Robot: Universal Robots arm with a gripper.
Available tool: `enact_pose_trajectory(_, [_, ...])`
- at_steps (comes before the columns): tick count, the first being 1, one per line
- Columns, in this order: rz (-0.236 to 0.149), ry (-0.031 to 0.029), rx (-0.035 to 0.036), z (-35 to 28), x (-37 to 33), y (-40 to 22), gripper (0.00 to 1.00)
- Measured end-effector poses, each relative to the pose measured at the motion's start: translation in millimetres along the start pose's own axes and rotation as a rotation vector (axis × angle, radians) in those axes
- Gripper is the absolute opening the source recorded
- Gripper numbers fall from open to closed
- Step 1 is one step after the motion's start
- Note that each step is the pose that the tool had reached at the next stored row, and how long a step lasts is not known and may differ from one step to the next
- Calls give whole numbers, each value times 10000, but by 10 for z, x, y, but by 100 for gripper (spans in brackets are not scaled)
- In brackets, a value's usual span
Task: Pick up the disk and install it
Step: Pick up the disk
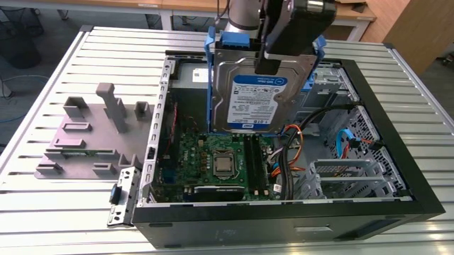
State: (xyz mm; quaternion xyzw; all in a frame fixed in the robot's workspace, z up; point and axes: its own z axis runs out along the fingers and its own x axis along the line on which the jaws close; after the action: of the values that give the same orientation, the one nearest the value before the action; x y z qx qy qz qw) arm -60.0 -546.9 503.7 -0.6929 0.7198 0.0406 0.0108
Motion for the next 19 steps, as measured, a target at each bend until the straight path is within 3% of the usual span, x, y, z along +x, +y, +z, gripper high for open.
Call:
enact_pose_trajectory(6, [0,-3,1,9,-7,-126,35])
enact_pose_trajectory(19, [0,0,0,14,-11,-163,35])
